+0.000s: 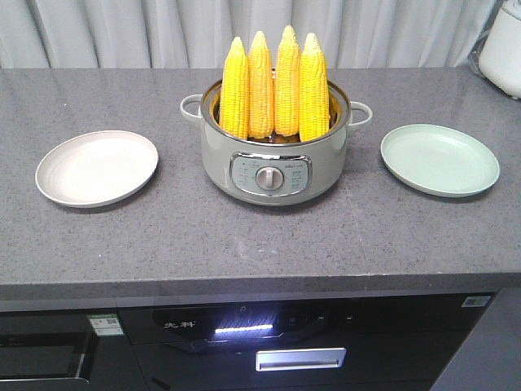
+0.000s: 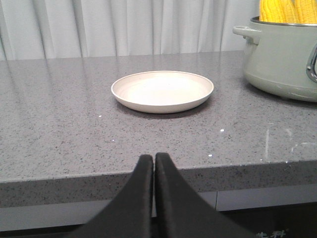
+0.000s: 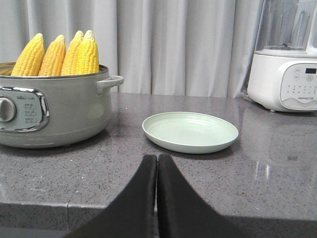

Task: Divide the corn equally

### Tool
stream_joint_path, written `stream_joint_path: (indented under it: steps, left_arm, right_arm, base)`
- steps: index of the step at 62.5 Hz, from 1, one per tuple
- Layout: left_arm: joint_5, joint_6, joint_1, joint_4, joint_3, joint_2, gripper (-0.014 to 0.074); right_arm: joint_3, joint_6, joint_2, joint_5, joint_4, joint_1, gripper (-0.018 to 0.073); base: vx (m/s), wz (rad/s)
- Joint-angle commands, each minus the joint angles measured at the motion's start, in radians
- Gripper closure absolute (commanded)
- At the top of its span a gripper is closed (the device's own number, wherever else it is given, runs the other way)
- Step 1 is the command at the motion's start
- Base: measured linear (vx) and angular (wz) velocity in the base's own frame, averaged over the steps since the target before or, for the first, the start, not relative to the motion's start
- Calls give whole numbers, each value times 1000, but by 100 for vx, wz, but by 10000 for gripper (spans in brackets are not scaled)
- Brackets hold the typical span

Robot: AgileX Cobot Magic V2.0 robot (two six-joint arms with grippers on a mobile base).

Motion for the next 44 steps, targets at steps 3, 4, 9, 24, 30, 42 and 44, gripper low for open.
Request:
stream_joint_path:
  steps: [3, 4, 9, 24, 30, 42, 44]
  left_arm:
    - [-78, -11, 0, -2, 3, -17, 603]
    - [-78, -11, 0, -2, 3, -17, 603]
    - [-78, -11, 0, -2, 3, -17, 603]
    - [-78, -11, 0, -2, 3, -17, 603]
    - [-78, -11, 0, -2, 3, -17, 603]
    - [-78, -11, 0, -2, 3, -17, 603]
    - [-78, -11, 0, -2, 3, -17, 603]
  right_arm:
    - [8, -8, -4, -72, -11, -6, 564]
    - [8, -8, -4, -72, -11, -6, 564]
    - [8, -8, -4, -72, -11, -6, 564]
    - [8, -8, -4, -72, -11, -6, 564]
    - [8, -8, -4, -72, -11, -6, 564]
    - [8, -8, -4, -72, -11, -6, 564]
    - [8, -8, -4, -72, -11, -6, 564]
  base:
    - [6, -1]
    - [6, -1]
    - [6, -1]
    - [6, -2]
    - [6, -1]
    - [6, -1]
    - [6, -2]
